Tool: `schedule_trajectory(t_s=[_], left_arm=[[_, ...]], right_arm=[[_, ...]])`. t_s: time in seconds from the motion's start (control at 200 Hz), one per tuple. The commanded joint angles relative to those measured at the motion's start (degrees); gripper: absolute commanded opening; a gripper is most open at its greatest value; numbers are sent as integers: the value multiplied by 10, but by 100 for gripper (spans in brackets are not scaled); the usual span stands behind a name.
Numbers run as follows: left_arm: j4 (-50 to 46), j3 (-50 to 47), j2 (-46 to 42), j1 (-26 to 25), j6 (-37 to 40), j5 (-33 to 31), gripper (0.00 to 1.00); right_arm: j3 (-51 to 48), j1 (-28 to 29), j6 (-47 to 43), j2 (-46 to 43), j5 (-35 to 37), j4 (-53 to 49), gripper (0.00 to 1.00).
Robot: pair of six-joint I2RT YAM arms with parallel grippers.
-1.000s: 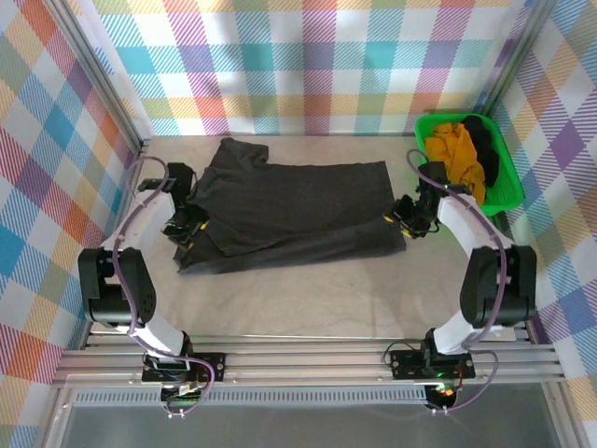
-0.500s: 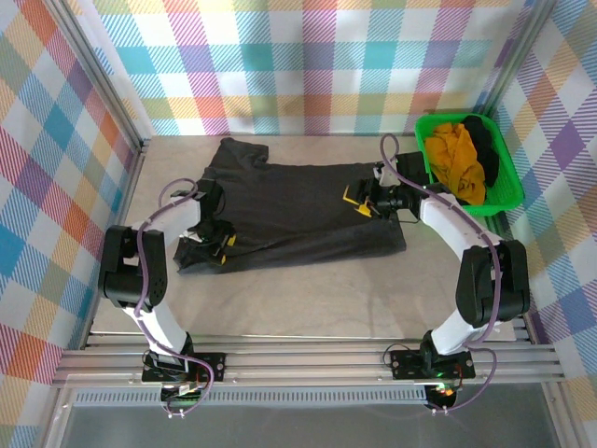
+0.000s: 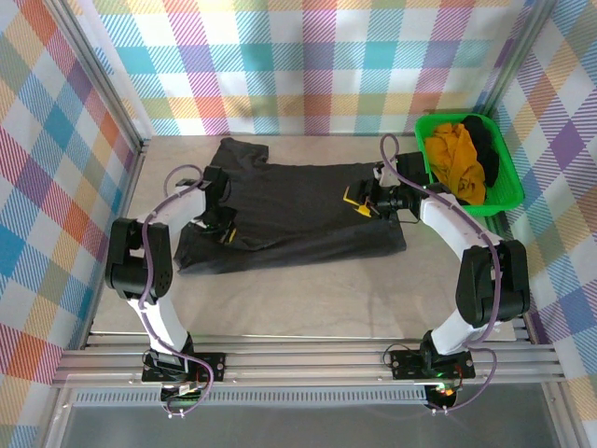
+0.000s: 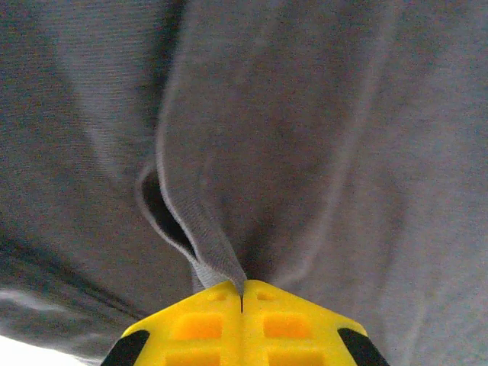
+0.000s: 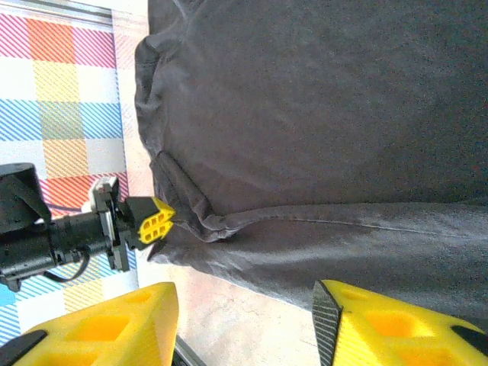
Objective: Fold and stack the t-shirts
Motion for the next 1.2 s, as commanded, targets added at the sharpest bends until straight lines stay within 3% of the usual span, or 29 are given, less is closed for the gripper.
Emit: schedule_trajectory(t_s=[0.0, 0.23, 0.5, 0.84, 0.9, 0.94, 0.985, 1.11, 1.195], left_arm=[[-34, 68, 37, -20, 56, -22, 0], [-138, 285, 173, -52, 172, -66, 0], [-174, 417, 274, -79, 249, -78, 0], [-194, 437, 294, -105, 306, -120, 0], [-179, 434, 282, -107, 318, -139, 18], [-156, 426, 263, -110, 329, -145, 37], [-134, 414, 237, -116, 338, -164, 47], [-116, 344, 146, -119, 317, -200, 52], [-115, 247, 76, -107, 258, -177, 46]], right_arm=[[-2, -2, -4, -2, 13, -18, 48], [-9, -2, 2, -7, 25, -28, 47], [-26, -3, 1, -23, 28, -39, 47], [-32, -4, 1, -20, 56, -68, 46], [-33, -7, 6, -19, 79, -80, 45], [-34, -10, 11, -18, 92, -88, 44], [-38, -16, 19, -16, 110, -95, 43], [-46, -42, 45, 0, 142, -107, 37], [-27, -48, 40, 26, 168, -133, 32]])
